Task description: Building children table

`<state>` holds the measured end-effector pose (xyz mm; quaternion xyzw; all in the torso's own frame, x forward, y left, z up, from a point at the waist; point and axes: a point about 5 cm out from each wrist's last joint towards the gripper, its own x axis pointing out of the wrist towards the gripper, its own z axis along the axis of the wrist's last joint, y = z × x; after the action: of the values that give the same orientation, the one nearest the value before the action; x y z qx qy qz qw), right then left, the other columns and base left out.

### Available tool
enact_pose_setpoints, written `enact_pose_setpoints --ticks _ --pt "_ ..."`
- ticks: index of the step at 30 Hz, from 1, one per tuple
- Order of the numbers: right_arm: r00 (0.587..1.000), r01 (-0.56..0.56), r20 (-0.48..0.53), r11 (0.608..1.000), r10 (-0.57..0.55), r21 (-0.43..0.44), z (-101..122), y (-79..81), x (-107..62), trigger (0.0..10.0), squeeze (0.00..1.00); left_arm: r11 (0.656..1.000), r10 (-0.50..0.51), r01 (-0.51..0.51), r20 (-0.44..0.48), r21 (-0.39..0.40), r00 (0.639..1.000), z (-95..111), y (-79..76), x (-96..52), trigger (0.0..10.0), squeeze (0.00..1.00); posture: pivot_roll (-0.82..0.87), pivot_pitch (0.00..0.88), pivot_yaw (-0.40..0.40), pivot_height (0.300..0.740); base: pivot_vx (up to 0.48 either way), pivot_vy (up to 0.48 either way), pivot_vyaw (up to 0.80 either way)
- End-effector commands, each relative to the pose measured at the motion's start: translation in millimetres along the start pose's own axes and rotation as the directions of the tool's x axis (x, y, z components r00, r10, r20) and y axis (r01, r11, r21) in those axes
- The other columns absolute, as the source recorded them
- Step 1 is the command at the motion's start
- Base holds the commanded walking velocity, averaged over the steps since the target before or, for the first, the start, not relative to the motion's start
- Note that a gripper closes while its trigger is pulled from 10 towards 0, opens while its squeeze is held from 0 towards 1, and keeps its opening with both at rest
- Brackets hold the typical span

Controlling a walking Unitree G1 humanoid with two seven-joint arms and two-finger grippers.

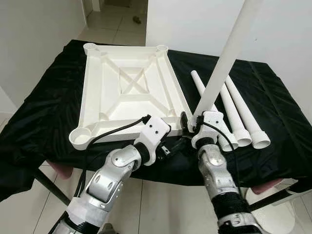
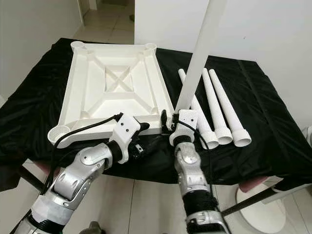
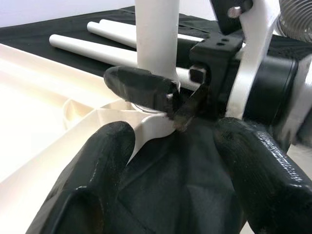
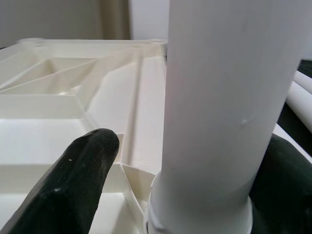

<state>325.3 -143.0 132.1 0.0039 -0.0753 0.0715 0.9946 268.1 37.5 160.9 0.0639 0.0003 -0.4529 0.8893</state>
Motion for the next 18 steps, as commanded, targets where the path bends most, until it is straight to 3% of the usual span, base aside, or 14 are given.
enact_pose_setpoints --ticks 1,6,10,12,15,16,17,18 --pt "0.998 -0.062 -0.011 0.998 0.062 0.015 0.0 -4.3 1.3 10.0 0.00 1.000 0.020 -0.020 0.018 0.017 1.000 3.2 -1.4 -1.2 10.0 0.00 0.16 0.000 -0.078 0.740 0.000 0.000 0.00" --pt "0.987 -0.159 -0.030 0.987 0.159 -0.002 1.4 -17.0 7.6 10.0 0.00 1.000 0.014 -0.014 0.016 0.024 1.000 2.0 -3.1 -2.2 10.0 0.00 0.16 0.000 -0.077 0.740 0.000 0.000 0.00" --pt "0.982 -0.186 -0.036 0.982 0.185 -0.022 1.6 -20.4 10.5 10.0 0.00 1.000 0.013 -0.014 0.016 0.025 1.000 2.1 -2.8 -1.9 10.0 0.00 0.17 0.000 -0.075 0.740 0.000 0.000 0.00" --pt "0.962 -0.270 -0.063 0.962 0.267 -0.035 -0.5 -21.7 16.4 10.0 0.00 0.999 0.013 -0.013 0.019 0.029 1.000 3.1 -2.1 -1.0 10.0 0.00 0.17 0.000 -0.077 0.740 0.000 0.000 0.00" --pt "0.952 -0.300 -0.073 0.953 0.297 -0.036 -1.2 -21.2 17.9 10.0 0.00 0.999 0.012 -0.012 0.020 0.030 1.000 3.5 -2.1 -0.8 10.0 0.00 0.17 0.000 -0.077 0.740 0.000 0.000 0.00" --pt "0.932 -0.355 -0.091 0.935 0.352 -0.014 -4.2 -18.0 22.3 8.9 0.00 1.000 0.002 -0.003 0.021 0.027 1.000 3.6 -3.1 -0.5 10.0 0.00 0.17 0.000 -0.078 0.740 0.000 0.000 0.00" --pt "0.932 -0.355 -0.091 0.935 0.352 -0.014 -4.2 -18.0 22.3 8.9 0.00 1.000 0.002 -0.003 0.021 0.027 1.000 3.6 -3.1 -0.5 10.0 0.00 0.17 0.000 -0.078 0.740 0.000 0.000 0.00" --pt "0.925 -0.370 -0.092 0.929 0.368 0.002 -5.0 -16.8 23.5 4.2 0.00 1.000 -0.003 0.002 0.020 0.025 1.000 3.5 -3.5 -0.4 10.0 0.00 0.17 0.000 -0.078 0.740 0.000 0.000 0.00"
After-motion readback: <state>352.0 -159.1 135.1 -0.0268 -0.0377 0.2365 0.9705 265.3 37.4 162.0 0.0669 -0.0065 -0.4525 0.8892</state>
